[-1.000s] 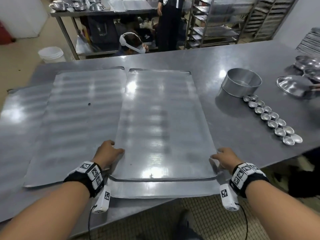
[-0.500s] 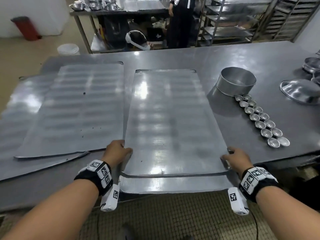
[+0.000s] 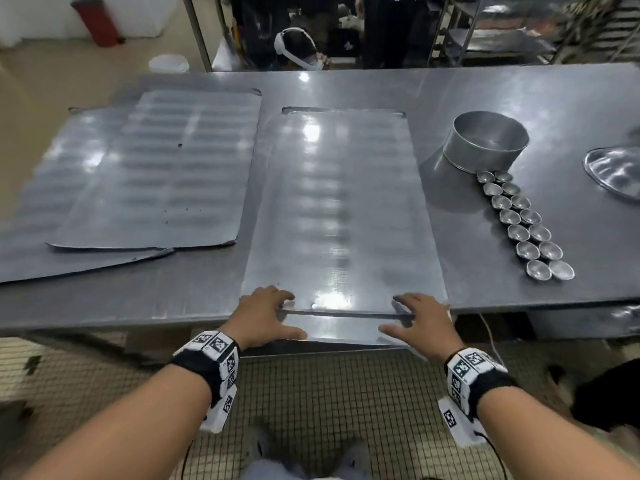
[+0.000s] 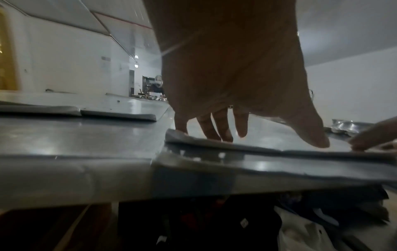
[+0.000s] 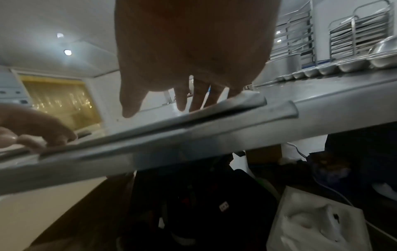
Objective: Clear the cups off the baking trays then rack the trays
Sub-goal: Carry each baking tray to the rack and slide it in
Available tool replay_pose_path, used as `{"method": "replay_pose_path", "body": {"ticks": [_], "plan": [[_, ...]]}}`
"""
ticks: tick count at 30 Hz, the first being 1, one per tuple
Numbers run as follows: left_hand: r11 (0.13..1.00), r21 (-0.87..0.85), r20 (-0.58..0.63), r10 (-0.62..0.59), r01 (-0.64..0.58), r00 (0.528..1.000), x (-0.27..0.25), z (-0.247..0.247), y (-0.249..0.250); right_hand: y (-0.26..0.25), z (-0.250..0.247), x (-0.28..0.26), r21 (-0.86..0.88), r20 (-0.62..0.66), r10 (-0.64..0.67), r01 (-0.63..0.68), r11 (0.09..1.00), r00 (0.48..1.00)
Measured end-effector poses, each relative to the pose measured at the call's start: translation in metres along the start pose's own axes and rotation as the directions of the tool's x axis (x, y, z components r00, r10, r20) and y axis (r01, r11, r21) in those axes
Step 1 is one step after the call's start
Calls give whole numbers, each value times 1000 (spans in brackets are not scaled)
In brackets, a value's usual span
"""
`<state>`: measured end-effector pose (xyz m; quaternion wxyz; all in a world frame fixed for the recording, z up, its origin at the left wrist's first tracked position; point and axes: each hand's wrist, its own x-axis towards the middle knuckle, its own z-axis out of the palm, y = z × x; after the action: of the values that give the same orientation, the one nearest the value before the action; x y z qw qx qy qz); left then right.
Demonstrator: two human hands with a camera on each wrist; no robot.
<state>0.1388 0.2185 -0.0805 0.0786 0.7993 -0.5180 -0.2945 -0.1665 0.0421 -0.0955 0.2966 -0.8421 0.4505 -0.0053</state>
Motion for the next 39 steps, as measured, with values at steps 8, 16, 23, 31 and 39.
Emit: {"method": "replay_pose_path", "body": {"ticks": [8, 16, 23, 31, 39], "plan": [[992, 121, -116, 55, -41, 992, -8, 23, -8, 4, 22, -18, -116, -56, -79, 72, 991, 995], [1000, -6, -182, -6, 5, 983, -25, 31, -5, 1, 34, -35, -56, -163, -37, 28, 998, 986], [998, -52, -214, -48, 38, 976, -31, 34, 1, -5, 29, -37, -53, -165, 10, -19, 998, 986], [994, -101, -325, -77, 46, 943, -35, 40, -4, 2, 24, -36, -109, -214, -42, 18, 994, 976], [809, -500, -364, -521, 311, 772, -40, 49, -23, 41, 7, -28, 252, -205, 376, -323, 912, 903]]}}
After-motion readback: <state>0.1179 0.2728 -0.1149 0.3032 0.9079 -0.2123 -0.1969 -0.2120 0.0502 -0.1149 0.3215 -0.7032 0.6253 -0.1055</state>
